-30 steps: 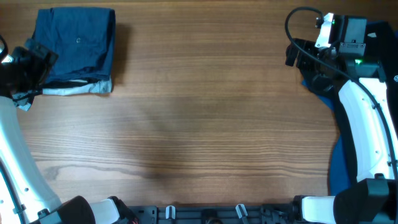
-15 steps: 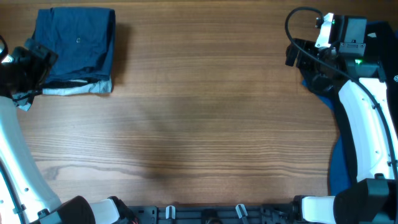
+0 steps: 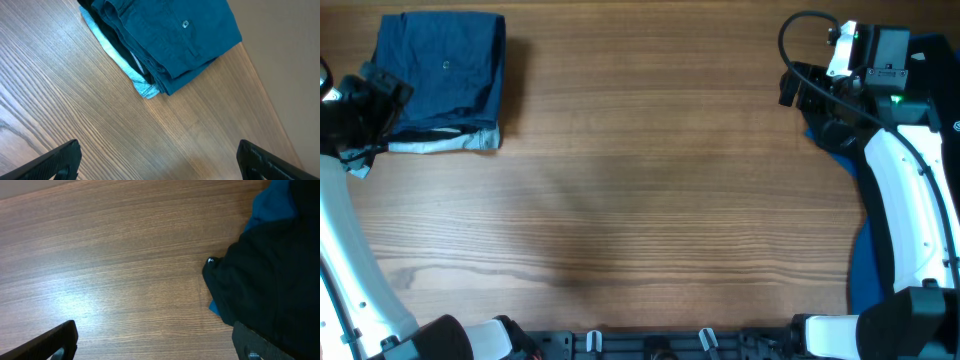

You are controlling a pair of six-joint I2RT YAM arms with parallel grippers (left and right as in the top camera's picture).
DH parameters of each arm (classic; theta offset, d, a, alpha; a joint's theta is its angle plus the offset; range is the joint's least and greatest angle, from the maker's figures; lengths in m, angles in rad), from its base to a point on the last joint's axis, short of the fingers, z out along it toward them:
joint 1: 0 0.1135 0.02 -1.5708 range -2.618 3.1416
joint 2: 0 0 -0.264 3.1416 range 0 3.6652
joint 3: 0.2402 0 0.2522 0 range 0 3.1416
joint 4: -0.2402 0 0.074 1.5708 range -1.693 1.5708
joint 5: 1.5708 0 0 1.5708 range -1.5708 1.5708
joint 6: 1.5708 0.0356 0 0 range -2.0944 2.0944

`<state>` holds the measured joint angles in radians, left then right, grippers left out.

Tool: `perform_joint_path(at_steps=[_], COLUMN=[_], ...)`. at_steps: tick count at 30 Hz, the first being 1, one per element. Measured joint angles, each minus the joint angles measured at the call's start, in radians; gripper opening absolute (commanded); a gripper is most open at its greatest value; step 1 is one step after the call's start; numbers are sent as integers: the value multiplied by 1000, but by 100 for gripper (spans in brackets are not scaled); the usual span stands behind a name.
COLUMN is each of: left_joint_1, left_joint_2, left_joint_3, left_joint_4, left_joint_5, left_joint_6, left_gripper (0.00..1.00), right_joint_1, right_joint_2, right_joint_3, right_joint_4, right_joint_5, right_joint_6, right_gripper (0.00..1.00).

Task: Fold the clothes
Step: 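Lift the left gripper off the stack and pull back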

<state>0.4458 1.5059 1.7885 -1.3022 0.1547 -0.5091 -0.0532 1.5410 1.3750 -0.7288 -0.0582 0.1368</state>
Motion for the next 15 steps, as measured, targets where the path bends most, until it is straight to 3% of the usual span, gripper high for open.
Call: perform_joint_path(at_steps=[15], left_joint_1=[-18], left_joint_2=[-9], left_joint_3=[-2], left_joint_4=[-23], left_joint_5=[0], left_joint_6=[0], left_gripper=[100], right_joint_1=[0], right_joint_2=[0], right_joint_3=[0], right_joint_4=[0], right_joint_5=[0], right_joint_6=[0], right_gripper=[100])
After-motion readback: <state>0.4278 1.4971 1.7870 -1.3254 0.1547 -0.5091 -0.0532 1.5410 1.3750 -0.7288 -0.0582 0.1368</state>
